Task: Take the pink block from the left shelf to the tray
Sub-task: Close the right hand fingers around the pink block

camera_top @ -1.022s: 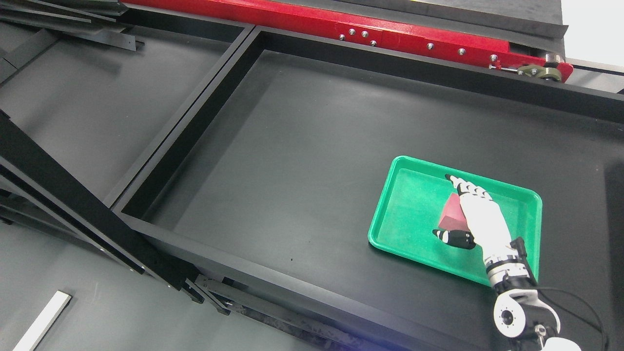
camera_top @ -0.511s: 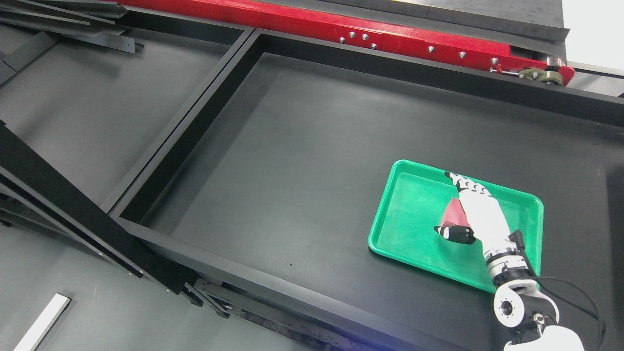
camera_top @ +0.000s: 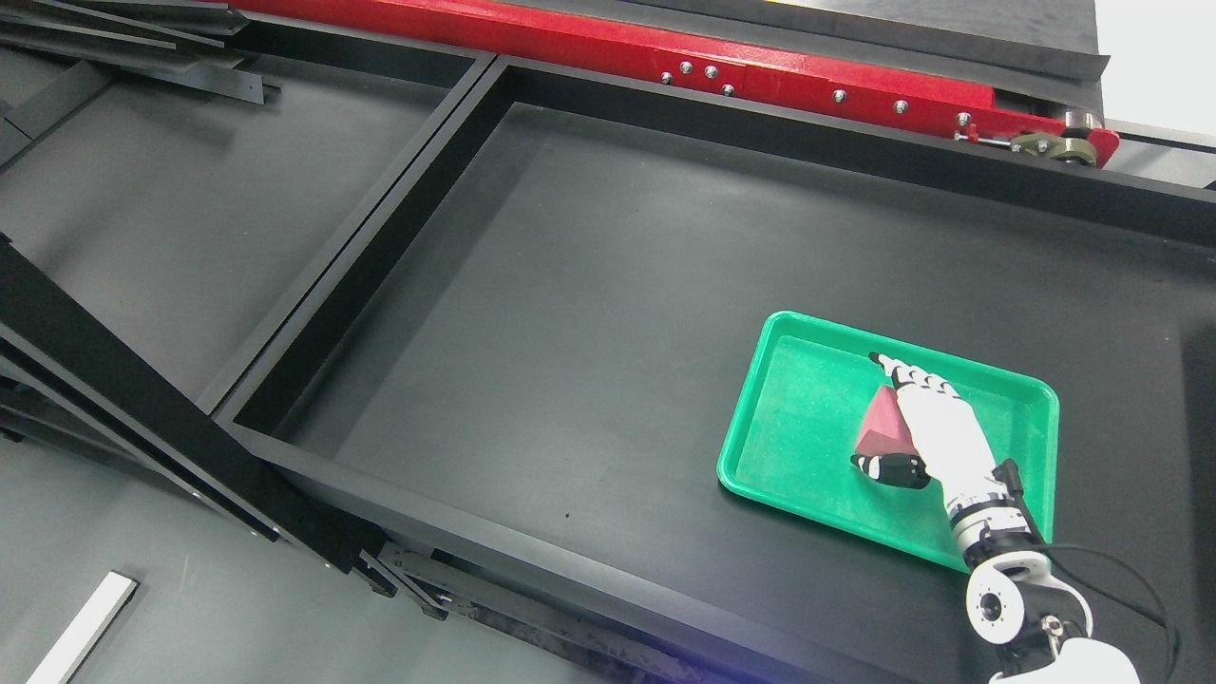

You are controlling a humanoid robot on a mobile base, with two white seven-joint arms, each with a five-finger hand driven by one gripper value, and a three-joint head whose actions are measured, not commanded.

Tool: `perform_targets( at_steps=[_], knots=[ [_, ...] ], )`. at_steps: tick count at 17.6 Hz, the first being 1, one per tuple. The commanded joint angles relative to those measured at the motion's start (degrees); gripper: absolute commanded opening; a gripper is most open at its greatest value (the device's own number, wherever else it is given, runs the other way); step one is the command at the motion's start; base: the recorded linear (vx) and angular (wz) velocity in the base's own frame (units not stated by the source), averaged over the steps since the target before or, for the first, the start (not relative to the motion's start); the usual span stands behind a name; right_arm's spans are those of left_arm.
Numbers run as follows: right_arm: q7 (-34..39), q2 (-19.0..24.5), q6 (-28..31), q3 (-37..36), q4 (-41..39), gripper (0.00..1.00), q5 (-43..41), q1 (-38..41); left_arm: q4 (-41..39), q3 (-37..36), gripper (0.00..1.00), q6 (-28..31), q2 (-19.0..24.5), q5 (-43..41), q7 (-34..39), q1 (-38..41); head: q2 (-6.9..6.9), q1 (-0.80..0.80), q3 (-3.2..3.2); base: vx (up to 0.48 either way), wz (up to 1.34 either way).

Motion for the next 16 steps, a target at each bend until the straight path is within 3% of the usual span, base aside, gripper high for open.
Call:
perform_targets(
  at_steps=[1, 5, 9, 13, 16],
  knots=[
    [-0.8, -0.8, 1.0, 0.3, 3.2, 0.85, -0.1, 1.3, -1.0, 0.0, 1.0, 0.0, 1.0, -0.1, 0.0, -1.3, 0.0, 0.0, 0.0, 0.0, 0.0],
    [-0.7, -0.8, 1.1, -0.1, 3.2, 0.53, -0.2, 1.1, -1.0, 0.0, 1.0, 0.0, 1.0, -0.1, 0.0, -1.3, 0.0, 0.0, 0.0, 0.0, 0.0],
    [-0.3, -0.8, 0.8, -0.3, 3.2, 0.03, -0.8, 1.2, -1.0, 0.0, 1.0, 0.0, 1.0, -0.1, 0.0, -1.3, 0.0, 0.0, 0.0, 0.0, 0.0],
    [-3.8, -0.8, 0.0, -0.4, 3.2, 0.0, -0.8, 0.4, -1.0, 0.0, 1.0, 0.0, 1.0, -0.1, 0.0, -1.3, 0.0, 0.0, 0.0, 0.0, 0.0],
    [-19.6, -1.0, -4.7, -0.4, 2.3, 0.0, -0.9, 1.0, -1.0, 0.0, 1.0, 0.0, 1.0, -0.1, 0.0, -1.3, 0.0, 0.0, 0.0, 0.0, 0.0]
  ],
)
